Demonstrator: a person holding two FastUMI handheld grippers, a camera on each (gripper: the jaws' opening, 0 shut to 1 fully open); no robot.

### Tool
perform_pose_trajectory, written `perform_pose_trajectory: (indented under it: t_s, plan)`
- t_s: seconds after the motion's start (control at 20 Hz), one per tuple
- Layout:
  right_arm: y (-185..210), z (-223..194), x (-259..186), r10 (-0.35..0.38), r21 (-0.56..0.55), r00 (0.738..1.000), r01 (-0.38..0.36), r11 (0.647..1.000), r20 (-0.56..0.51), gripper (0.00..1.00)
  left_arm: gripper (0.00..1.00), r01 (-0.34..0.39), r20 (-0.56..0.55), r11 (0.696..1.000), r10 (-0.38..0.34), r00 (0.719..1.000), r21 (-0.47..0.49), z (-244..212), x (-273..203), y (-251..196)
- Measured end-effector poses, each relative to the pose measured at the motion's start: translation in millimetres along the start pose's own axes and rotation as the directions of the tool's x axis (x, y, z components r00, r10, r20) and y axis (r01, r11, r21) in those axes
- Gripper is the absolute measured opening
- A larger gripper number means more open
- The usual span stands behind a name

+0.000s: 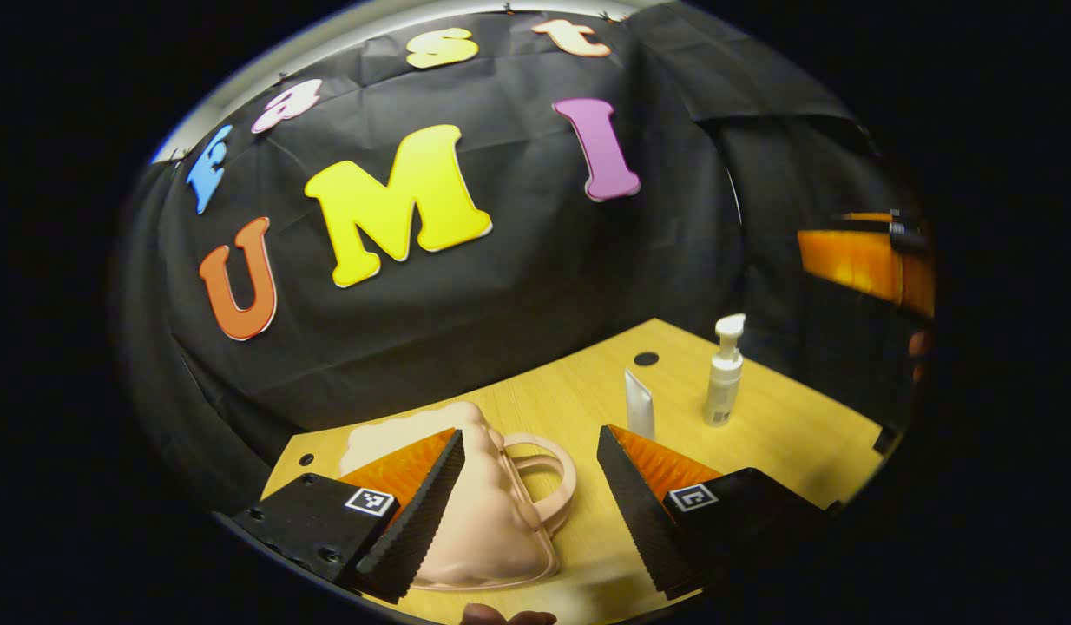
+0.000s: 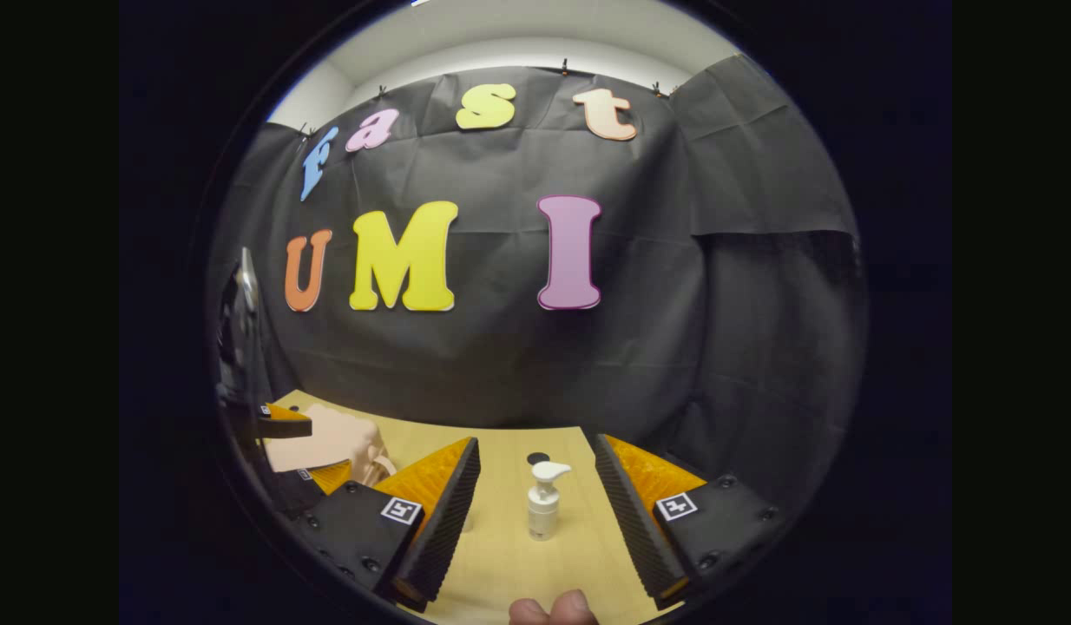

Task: First open the suitcase, pack the skin care products into it, and then close the suitcase.

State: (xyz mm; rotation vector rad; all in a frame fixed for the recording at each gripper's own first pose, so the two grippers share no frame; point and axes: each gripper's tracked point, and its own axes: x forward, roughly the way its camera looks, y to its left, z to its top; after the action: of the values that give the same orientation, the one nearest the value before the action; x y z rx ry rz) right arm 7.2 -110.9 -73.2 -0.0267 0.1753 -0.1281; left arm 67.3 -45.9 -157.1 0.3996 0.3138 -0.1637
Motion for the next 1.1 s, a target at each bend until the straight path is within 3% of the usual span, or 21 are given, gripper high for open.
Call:
perform_pose_trajectory:
  t_s: [0.3,0.7,0.9,1.05,1.1]
  plan:
    - [-29,-5,5,-0.050,0.009,0.999,0.050,0.999,-0.017,0.79,0.95,0.081,-0.179,0.970,-0.040,0.983,0.228,-60,41,-23]
    - [-50,-9,8,-0.092,0.021,0.996,0.092,0.996,-0.022,0.79,0.81,0.123,-0.323,0.867,0.045,0.945,0.483,-94,73,-19]
    - [-48,-12,4,-0.082,0.042,0.996,0.083,0.996,-0.023,0.77,0.65,0.161,-0.385,0.831,0.069,0.920,0.532,-105,80,-18]
    - [-42,-11,-1,-0.079,0.037,0.997,0.080,0.996,-0.014,0.79,0.45,0.194,-0.424,0.796,0.085,0.902,0.573,-110,82,-24]
    - [-38,-8,-4,-0.071,0.026,0.997,0.071,0.997,-0.002,0.79,0.43,0.199,-0.433,0.795,0.088,0.897,0.574,-112,80,-26]
